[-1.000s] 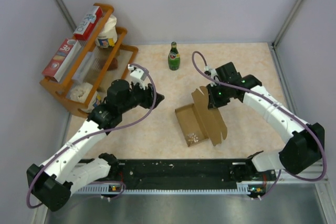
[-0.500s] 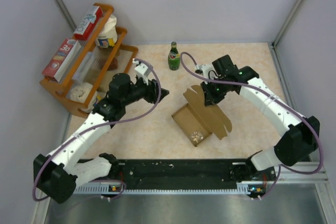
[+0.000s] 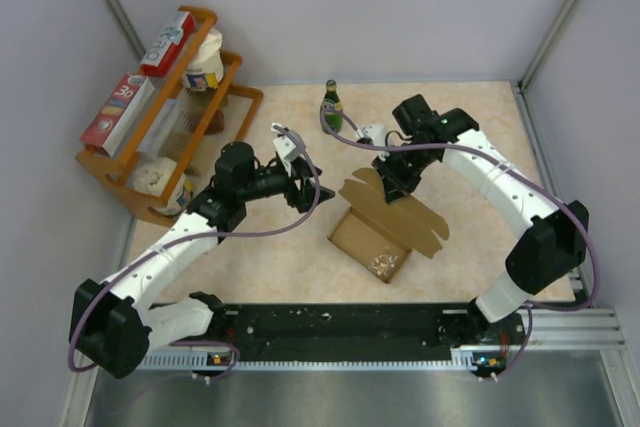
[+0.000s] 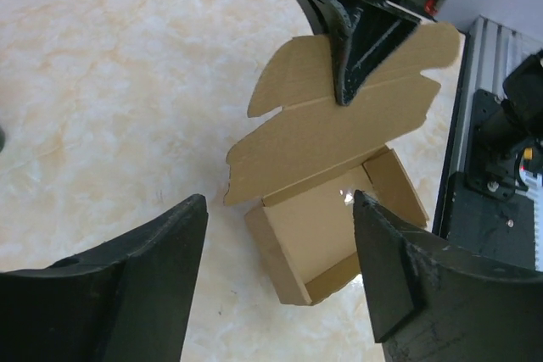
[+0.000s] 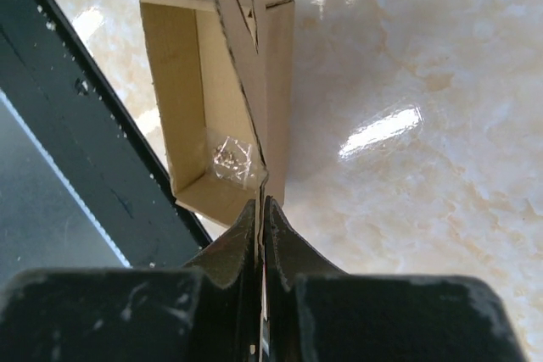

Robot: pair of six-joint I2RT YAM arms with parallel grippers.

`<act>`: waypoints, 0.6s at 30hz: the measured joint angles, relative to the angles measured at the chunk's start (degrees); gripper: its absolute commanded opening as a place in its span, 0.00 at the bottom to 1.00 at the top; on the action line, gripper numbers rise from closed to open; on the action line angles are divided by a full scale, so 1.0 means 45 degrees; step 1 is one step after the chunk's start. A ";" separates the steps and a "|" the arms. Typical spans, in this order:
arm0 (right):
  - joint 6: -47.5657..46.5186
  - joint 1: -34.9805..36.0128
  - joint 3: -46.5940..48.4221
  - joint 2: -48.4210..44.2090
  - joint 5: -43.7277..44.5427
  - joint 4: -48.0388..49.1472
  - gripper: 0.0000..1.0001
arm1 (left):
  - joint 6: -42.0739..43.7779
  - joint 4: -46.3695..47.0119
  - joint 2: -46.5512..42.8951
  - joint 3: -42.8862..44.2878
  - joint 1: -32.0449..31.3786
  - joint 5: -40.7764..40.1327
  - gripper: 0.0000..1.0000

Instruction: Fold the paper box

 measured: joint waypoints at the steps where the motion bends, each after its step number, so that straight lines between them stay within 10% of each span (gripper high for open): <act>1: -0.0165 0.0005 0.0136 0.0073 -0.0068 -0.0160 0.00 | 0.0199 0.0107 0.0005 -0.0083 0.0000 0.0291 0.85; 18: -0.1792 0.0704 0.0554 0.0568 -0.0651 -0.1307 0.00 | 0.2890 0.0641 0.1943 0.0204 0.0000 0.2773 0.83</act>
